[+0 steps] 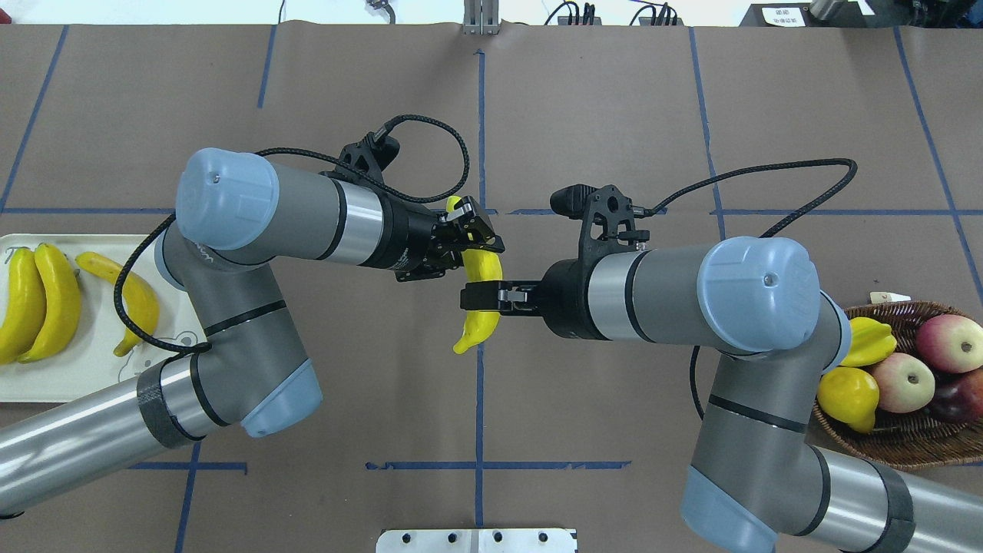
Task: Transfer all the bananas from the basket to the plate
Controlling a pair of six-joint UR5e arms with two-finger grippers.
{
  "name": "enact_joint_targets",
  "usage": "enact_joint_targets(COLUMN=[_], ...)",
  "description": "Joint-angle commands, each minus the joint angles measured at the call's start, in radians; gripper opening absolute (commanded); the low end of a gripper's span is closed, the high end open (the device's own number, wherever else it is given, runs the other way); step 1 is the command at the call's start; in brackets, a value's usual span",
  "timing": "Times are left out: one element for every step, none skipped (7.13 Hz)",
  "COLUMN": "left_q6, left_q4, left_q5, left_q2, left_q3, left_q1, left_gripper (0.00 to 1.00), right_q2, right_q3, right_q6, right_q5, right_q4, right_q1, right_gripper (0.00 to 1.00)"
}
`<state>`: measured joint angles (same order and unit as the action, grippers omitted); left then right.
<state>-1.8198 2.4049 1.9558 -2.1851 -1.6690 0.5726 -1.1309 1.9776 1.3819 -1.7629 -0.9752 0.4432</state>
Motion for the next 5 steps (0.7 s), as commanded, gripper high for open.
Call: enact_joint_targets(left_q6=[0.008,0.010,0.035,0.144,0.249], left_q4=[-0.009,-0.032,-0.109,-0.204,-0.324], left_q5=[0.005,0.011,0.046,0.092,0.092], left_q2=[0.002,0.020,0.080,0.131,0.201], left_q3=[-0.002,-0.002,-0.020,-0.065,-0.156], left_q1=[0.007,0.016,0.048,0.120,0.134], left_gripper=[0.00,0.00,0.00,0.00,0.00], right_q2=[-0.019,-0.055,-0.096,-0.107,-0.125], right_q3=[0.023,0.058,0.107,0.143,0.162], right_q6=[0.000,0.000,-0.001,-0.001,-0.004], right_q5=[-0.001,-0.004,-0.006,-0.006,-0.007], right_q4=[0.000,-0.002,-0.034,-0.098,-0.138], right_q1=[0.003,0.006,0.017,0.041,0.069], right_gripper=[1.00,1.00,1.00,1.00,1.00])
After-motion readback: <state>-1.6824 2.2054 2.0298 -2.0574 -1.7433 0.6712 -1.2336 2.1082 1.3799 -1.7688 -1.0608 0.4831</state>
